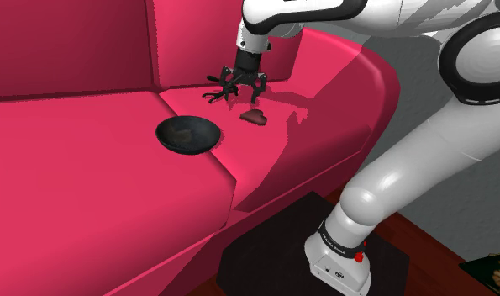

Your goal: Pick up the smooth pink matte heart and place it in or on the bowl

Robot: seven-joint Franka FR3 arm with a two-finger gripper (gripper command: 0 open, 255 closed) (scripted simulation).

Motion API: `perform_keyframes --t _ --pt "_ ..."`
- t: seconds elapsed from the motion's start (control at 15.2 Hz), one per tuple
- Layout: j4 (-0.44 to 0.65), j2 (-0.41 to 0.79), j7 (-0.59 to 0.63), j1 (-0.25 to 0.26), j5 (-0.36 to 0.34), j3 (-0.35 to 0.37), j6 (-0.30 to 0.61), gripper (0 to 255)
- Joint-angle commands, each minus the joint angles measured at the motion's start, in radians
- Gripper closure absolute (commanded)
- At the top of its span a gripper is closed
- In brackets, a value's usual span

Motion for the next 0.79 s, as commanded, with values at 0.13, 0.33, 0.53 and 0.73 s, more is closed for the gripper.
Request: perform_keyframes --t 0.13,0.33,0.53,0.73 --pt "-0.006 0.005 0.001 0.000 0.000 0.001 0.011 0" --pt "-0.006 0.005 0.001 0.000 0.000 0.001 0.011 0" --pt "-0.006 0.005 0.001 0.000 0.000 0.001 0.011 255" --pt "-0.006 0.005 0.001 0.000 0.000 0.001 0.011 255"
